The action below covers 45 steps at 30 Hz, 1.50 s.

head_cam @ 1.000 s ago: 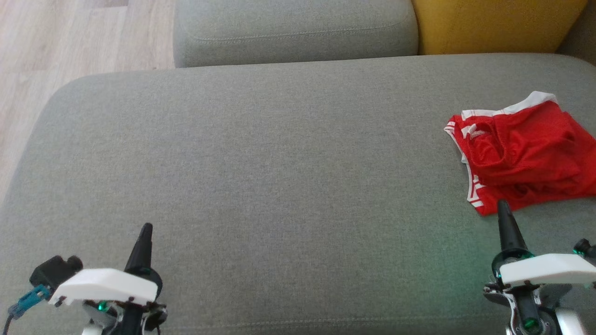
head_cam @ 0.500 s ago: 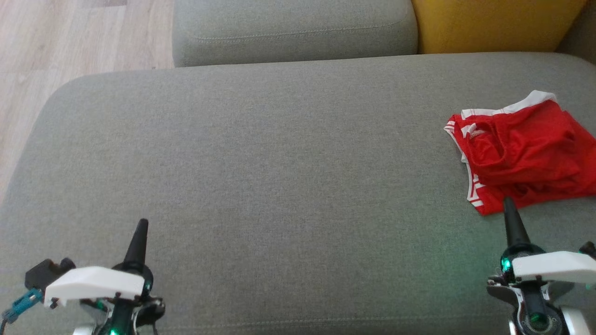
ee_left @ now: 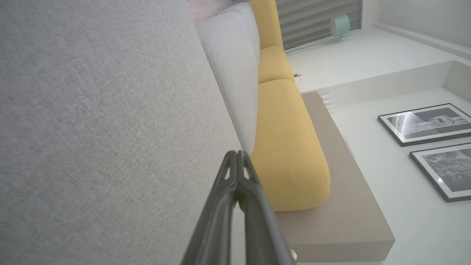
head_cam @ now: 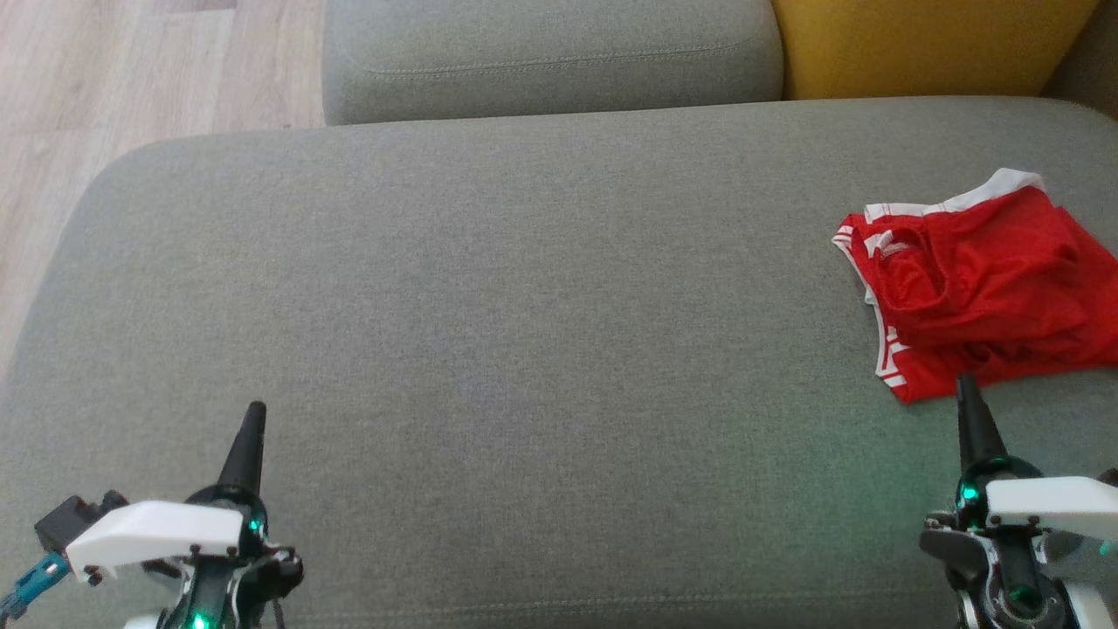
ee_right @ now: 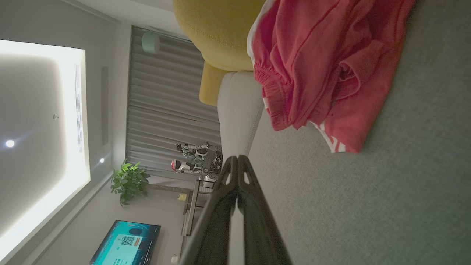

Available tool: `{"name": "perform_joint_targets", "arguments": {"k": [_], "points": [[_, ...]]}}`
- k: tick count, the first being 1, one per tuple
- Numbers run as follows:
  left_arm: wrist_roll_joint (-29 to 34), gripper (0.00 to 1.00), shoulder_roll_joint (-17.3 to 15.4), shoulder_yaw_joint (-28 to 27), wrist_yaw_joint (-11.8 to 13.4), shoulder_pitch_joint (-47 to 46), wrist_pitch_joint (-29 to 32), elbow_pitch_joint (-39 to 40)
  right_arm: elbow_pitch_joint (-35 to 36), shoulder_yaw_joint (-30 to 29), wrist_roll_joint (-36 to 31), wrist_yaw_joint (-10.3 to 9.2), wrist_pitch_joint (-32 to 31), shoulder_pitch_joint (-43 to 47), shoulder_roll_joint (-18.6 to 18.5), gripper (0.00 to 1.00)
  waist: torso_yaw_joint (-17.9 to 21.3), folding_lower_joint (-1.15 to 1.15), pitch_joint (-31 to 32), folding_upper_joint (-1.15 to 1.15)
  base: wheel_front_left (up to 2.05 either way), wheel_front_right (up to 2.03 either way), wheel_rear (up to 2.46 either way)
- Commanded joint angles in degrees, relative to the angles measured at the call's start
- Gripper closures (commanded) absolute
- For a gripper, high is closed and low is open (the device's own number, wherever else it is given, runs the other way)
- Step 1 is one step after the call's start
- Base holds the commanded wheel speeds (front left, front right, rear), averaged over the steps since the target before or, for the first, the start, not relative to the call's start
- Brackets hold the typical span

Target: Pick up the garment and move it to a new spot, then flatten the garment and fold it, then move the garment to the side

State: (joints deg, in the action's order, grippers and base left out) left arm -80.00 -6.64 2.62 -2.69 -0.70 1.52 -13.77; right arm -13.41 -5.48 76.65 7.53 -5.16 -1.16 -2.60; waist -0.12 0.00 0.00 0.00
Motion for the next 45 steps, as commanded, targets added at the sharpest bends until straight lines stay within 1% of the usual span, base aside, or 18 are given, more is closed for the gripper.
{"name": "perform_joint_targets", "arguments": {"k": [1, 22, 45], "points": [[-1.5, 1.0, 0.0, -2.6, -1.0, -3.8, 0.5, 1.4, 1.5, 0.7, 1.9, -0.04, -0.4, -3.5, -0.8, 1.0, 0.0, 0.0, 0.0, 0.0, 0.0, 0.0, 0.0], [-13.0, 1.0, 2.8, -7.8, -4.7, -5.4, 3.9, -0.2, -0.5, -0.4, 15.8, -0.04, -0.8, -4.9, -0.8, 1.0, 0.1, 0.0, -0.2, 0.0, 0.0, 0.0, 0.0], [-12.9, 1.0, 3.1, -8.2, -4.8, -5.4, 4.2, -0.2, -0.6, -0.6, 15.9, -0.04, -1.0, -5.0, -0.6, 1.0, 0.1, 0.0, -0.2, 0.0, 0.0, 0.0, 0.0]]}}
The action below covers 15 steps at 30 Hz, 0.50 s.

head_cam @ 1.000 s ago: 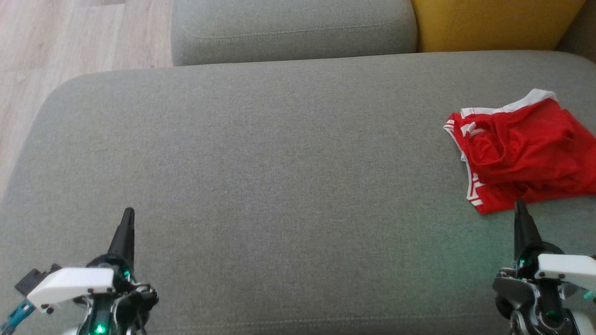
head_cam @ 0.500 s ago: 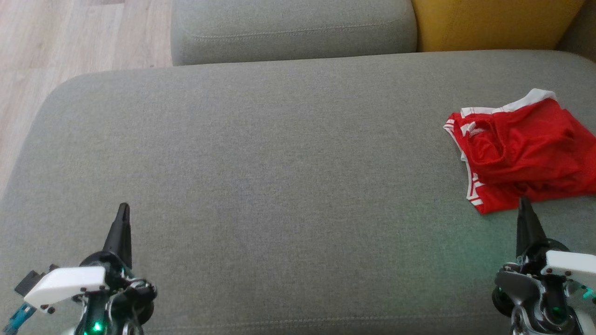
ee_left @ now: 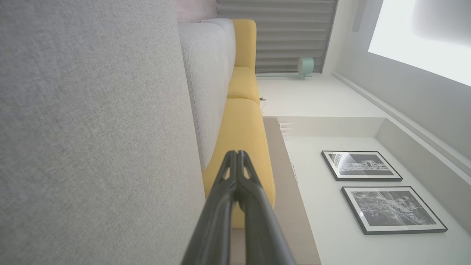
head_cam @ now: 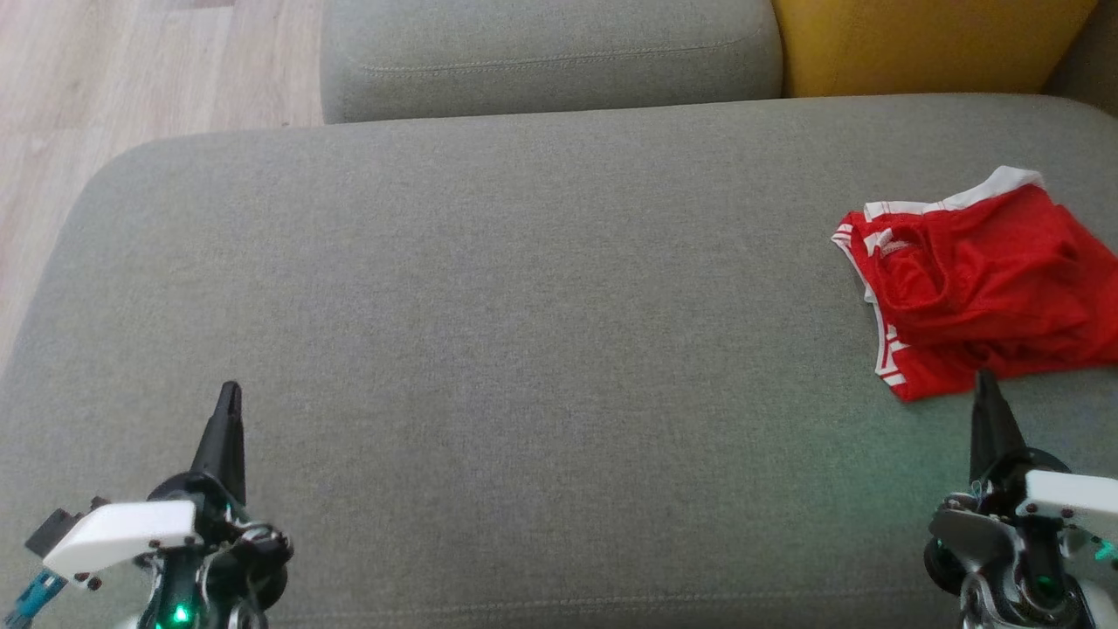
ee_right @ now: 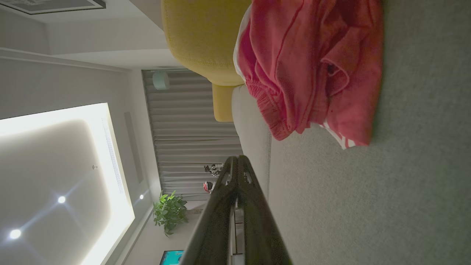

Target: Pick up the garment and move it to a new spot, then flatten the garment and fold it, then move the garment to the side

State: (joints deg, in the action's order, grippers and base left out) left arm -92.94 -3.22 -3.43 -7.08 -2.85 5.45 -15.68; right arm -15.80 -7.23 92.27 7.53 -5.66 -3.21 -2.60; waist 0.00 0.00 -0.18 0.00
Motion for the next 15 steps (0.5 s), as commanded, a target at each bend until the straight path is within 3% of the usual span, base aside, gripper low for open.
{"name": "perform_joint_targets", "arguments": {"k": [1, 15], "points": [[0.0, 1.0, -0.3, -2.2, -0.4, -3.3, 0.3, 1.7, 1.8, 1.2, 0.3, -0.04, -0.5, -2.9, -0.6, 1.0, 0.0, 0.0, 0.0, 0.0, 0.0, 0.0, 0.0], [0.2, 1.0, -0.2, -2.3, -0.4, -3.3, 0.4, 1.7, 1.8, 1.1, 0.2, -0.04, -0.5, -2.9, -0.6, 1.0, 0.0, 0.0, 0.0, 0.0, 0.0, 0.0, 0.0]]}}
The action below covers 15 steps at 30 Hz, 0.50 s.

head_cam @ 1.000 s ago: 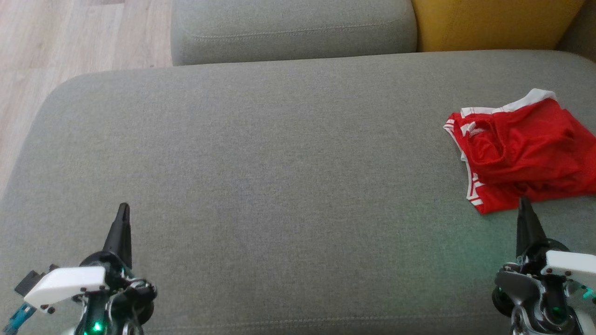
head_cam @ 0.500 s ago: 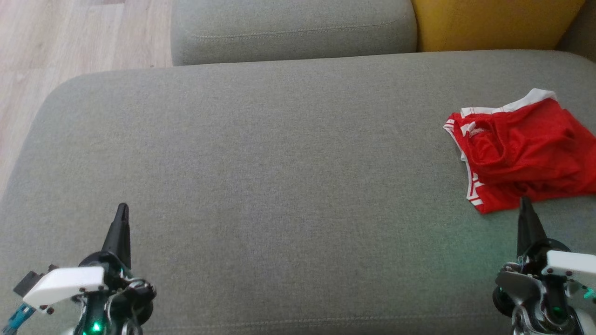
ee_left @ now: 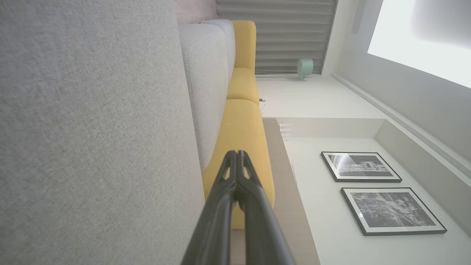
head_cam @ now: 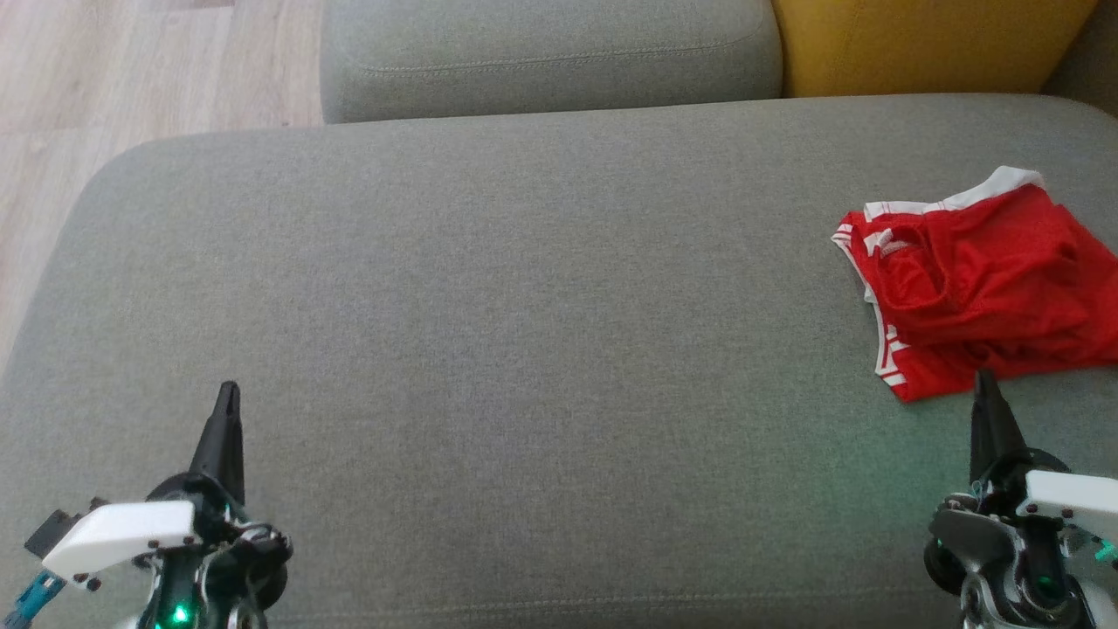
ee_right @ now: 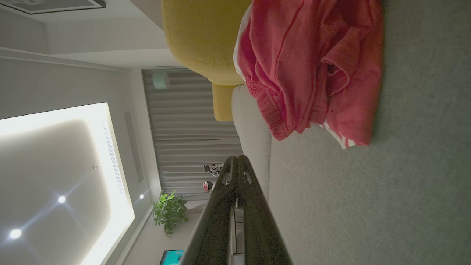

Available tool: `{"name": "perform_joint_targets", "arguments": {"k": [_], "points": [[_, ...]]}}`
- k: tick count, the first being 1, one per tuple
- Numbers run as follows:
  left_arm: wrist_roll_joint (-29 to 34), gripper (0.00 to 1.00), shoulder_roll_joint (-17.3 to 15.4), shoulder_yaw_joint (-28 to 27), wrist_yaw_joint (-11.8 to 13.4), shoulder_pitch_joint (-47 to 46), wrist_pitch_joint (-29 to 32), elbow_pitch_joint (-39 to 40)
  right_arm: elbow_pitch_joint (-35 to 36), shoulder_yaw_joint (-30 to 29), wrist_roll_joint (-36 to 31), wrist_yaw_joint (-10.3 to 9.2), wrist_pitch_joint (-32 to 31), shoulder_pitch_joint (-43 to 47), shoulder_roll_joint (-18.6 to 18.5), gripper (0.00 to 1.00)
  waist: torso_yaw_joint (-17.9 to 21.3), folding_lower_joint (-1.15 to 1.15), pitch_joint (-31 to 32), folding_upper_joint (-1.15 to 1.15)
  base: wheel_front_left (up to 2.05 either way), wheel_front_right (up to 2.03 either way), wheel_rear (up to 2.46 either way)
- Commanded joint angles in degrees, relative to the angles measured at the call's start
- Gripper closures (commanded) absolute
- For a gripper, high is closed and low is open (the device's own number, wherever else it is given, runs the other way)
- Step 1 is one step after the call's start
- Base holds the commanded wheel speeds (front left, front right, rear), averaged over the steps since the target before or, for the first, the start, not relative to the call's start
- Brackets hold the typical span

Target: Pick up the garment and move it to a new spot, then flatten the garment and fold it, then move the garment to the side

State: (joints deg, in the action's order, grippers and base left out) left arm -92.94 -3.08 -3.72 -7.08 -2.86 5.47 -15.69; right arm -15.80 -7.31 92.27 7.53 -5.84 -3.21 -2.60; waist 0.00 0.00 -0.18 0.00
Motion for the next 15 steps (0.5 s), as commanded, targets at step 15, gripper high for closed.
{"name": "perform_joint_targets", "arguments": {"k": [15], "points": [[0.3, 1.0, -0.3, -2.2, -0.4, -3.3, 0.5, 1.7, 1.8, 1.1, 0.1, -0.04, -0.4, -3.0, -0.5, 1.0, 0.0, 0.0, 0.0, 0.0, 0.0, 0.0, 0.0]]}}
